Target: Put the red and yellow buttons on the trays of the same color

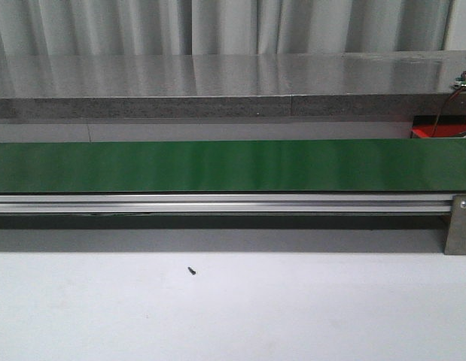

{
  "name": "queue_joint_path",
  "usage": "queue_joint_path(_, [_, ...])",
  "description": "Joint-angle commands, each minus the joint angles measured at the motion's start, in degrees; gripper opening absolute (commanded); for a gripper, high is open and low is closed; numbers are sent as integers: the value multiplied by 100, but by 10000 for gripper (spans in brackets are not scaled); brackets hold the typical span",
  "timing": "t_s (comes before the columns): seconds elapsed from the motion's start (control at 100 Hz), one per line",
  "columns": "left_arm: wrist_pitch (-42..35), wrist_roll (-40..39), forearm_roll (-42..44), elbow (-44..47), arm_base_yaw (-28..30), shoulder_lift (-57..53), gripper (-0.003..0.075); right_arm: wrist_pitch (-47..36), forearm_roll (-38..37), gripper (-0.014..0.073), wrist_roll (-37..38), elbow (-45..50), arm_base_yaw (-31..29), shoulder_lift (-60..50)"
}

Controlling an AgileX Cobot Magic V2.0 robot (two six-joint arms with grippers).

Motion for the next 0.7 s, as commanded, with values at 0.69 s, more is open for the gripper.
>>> queue_joint_path(0.69, [-361, -3, -139, -162, -35, 8, -19, -265, -63, 485, -93, 1921, 1882, -3618])
